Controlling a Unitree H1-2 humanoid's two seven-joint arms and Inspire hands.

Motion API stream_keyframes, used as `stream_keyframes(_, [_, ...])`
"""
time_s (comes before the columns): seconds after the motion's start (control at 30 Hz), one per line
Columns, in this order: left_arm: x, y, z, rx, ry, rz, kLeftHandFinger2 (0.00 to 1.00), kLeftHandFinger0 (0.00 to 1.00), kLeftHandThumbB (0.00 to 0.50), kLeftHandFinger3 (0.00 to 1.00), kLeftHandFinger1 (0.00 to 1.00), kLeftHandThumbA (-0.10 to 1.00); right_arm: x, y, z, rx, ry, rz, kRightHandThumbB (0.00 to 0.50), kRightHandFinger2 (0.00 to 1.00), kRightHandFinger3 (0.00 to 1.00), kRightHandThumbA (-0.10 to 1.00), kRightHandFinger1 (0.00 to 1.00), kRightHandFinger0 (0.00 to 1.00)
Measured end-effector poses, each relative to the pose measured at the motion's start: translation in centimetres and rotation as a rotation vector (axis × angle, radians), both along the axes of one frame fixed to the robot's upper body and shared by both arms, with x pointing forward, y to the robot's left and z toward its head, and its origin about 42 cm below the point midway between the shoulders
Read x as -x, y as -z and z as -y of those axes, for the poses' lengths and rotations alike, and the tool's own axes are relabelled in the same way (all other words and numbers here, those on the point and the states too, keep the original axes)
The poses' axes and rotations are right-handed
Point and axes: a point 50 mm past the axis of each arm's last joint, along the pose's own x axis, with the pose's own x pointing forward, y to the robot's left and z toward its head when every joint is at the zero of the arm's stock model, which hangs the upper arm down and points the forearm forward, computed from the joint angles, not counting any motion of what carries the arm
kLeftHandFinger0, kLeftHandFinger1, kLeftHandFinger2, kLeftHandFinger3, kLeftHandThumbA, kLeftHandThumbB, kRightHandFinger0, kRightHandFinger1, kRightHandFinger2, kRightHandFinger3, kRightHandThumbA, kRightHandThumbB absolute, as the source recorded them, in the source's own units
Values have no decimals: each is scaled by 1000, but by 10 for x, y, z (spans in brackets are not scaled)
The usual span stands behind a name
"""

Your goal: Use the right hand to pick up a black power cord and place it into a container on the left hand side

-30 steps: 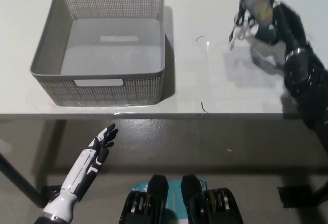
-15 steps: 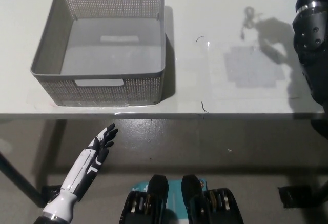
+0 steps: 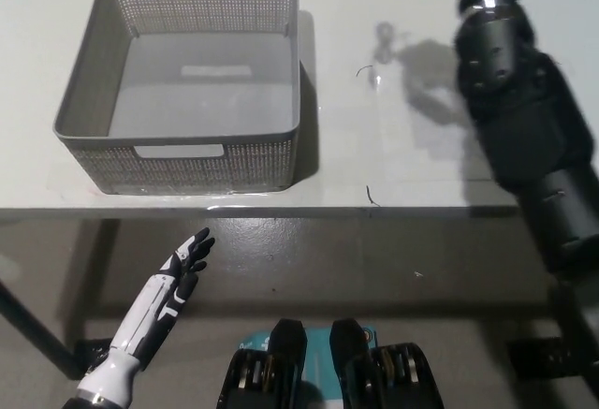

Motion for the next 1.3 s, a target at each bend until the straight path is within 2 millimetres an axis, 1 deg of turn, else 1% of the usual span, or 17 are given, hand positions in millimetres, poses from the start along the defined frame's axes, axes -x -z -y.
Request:
stream_keyframes(0.03, [0, 0, 0, 0, 0, 0, 1000, 1000, 285, 1000, 1000, 1000, 1, 0, -12, -3, -19, -5, 213, 668, 805, -100, 340, 0])
stream_keyframes(0.1, [0, 0, 0, -1, 1, 0, 1000, 1000, 293, 1000, 1000, 1000, 3, 2, -34, 0, -52, -21, 198, 651, 786, -100, 295, 0])
stream_keyframes(0.17, [0, 0, 0, -1, 3, 0, 1000, 1000, 285, 1000, 1000, 1000, 4, 3, -52, 6, -78, -38, 186, 758, 867, -100, 355, 0])
stream_keyframes(0.2, [0, 0, 0, -2, 4, 0, 1000, 1000, 281, 1000, 1000, 1000, 6, 5, -64, 9, -96, -47, 208, 690, 846, -100, 332, 36])
stream_keyframes(0.27, [-1, -1, 1, -3, 8, 0, 1000, 1000, 289, 1000, 1000, 1000, 10, 7, -81, 14, -122, -60, 187, 644, 829, -100, 229, 0])
stream_keyframes(0.33, [-1, -1, 1, -4, 13, -2, 1000, 1000, 286, 1000, 1000, 1000, 13, 11, -96, 25, -144, -70, 174, 746, 856, -100, 266, 0])
stream_keyframes(0.4, [-1, -1, 1, -6, 14, -5, 1000, 1000, 287, 1000, 1000, 1000, 16, 15, -108, 28, -159, -79, 155, 731, 878, -100, 377, 84])
stream_keyframes(0.43, [-1, -1, 1, -7, 15, -6, 1000, 1000, 289, 1000, 1000, 1000, 19, 16, -115, 26, -169, -84, 151, 747, 888, -100, 473, 357])
stream_keyframes(0.47, [-2, -1, 0, -9, 16, -6, 1000, 1000, 287, 1000, 1000, 1000, 21, 17, -119, 26, -177, -86, 169, 717, 859, -100, 363, 213])
stream_keyframes(0.5, [-2, -2, 0, -11, 17, -5, 1000, 1000, 287, 1000, 1000, 1000, 23, 17, -125, 23, -184, -91, 162, 716, 851, -100, 322, 76])
stream_keyframes(0.57, [-3, -3, 0, -14, 18, -2, 1000, 1000, 287, 1000, 1000, 1000, 26, 21, -135, 22, -197, -102, 157, 744, 862, -100, 313, 1])
stream_keyframes(0.63, [-5, -4, 0, -16, 21, 1, 1000, 1000, 296, 1000, 1000, 1000, 29, 27, -143, 25, -205, -118, 167, 731, 842, -100, 291, 0])
stream_keyframes(0.87, [-6, -10, 0, -30, 33, -2, 1000, 1000, 317, 1000, 1000, 1000, 31, 57, -157, 52, -207, -201, 151, 719, 824, -100, 309, 0])
stream_keyframes(0.93, [-6, -12, 0, -37, 36, -2, 1000, 1000, 316, 1000, 1000, 1000, 30, 66, -157, 60, -196, -231, 141, 657, 837, -100, 270, 0])
stream_keyframes(1.2, [-12, -17, -1, -60, 46, 3, 1000, 1000, 346, 1000, 1000, 1000, 28, 103, -153, 108, -153, -343, 164, 761, 827, -100, 359, 0])
stream_keyframes(1.27, [-12, -18, 0, -62, 48, 1, 1000, 1000, 331, 1000, 1000, 1000, 28, 110, -151, 116, -143, -359, 193, 689, 754, -100, 360, 26])
stream_keyframes(1.3, [-13, -18, 0, -63, 50, 0, 1000, 1000, 329, 1000, 1000, 1000, 28, 113, -150, 120, -138, -367, 195, 619, 720, 26, 331, 42])
